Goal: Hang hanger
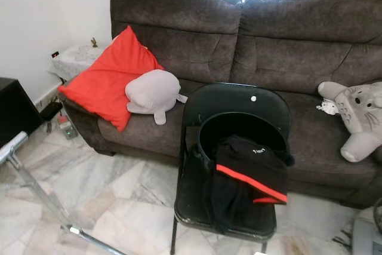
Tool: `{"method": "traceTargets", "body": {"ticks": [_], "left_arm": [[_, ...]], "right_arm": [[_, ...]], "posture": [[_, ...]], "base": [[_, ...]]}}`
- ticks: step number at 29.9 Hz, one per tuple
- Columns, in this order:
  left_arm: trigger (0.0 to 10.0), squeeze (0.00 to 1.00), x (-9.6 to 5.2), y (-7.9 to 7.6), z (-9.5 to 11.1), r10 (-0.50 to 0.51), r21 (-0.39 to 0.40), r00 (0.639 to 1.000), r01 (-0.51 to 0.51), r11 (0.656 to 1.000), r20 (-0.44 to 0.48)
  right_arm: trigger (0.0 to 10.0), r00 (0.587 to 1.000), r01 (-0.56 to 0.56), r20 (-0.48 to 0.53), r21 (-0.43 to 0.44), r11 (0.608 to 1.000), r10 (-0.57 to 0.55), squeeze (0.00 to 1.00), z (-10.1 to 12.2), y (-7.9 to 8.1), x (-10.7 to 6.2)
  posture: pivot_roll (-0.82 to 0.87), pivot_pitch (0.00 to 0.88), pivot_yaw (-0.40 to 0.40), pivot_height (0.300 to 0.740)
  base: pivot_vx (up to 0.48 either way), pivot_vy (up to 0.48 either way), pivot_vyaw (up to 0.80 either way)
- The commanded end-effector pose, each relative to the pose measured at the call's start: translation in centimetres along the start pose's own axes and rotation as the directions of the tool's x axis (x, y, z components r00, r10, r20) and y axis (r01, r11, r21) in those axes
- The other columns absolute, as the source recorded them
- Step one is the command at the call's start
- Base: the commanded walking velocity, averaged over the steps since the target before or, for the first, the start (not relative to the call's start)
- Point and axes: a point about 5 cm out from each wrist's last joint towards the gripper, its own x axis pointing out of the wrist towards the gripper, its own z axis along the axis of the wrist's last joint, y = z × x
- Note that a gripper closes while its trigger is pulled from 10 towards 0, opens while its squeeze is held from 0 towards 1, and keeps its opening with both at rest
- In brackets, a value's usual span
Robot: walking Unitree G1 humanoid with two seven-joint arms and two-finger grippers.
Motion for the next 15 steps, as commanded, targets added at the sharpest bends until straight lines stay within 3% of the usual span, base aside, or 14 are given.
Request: {"method": "traceTargets", "body": {"ticks": [1,8,15], "left_arm": [[10.0,0.00,0.0,-0.6,-0.5,-0.015,0.015,1.000,0.016,1.000,-0.025],[10.0,0.00,0.1,-0.6,-0.2,-0.011,0.007,1.000,0.011,1.000,-0.028],[10.0,0.00,0.1,-0.6,-0.2,-0.013,0.010,0.999,0.013,1.000,-0.034]], "right_arm": [[10.0,1.000,0.030,-0.005,0.020,0.999,-0.030,0.00,-0.2,-0.9,-0.2],[10.0,1.000,0.024,0.016,0.015,1.000,-0.024,0.00,0.3,-0.8,-0.1],[10.0,0.984,0.064,0.163,0.018,0.998,-0.066,0.00,1.5,-1.0,-0.3]], "posture": [[-0.02,0.000,0.034,0.740],[-0.02,0.000,0.033,0.740],[-0.04,0.000,0.040,0.740]], "base": [[0.000,0.000,0.00],[0.000,0.000,0.00],[0.000,0.000,0.00]]}}
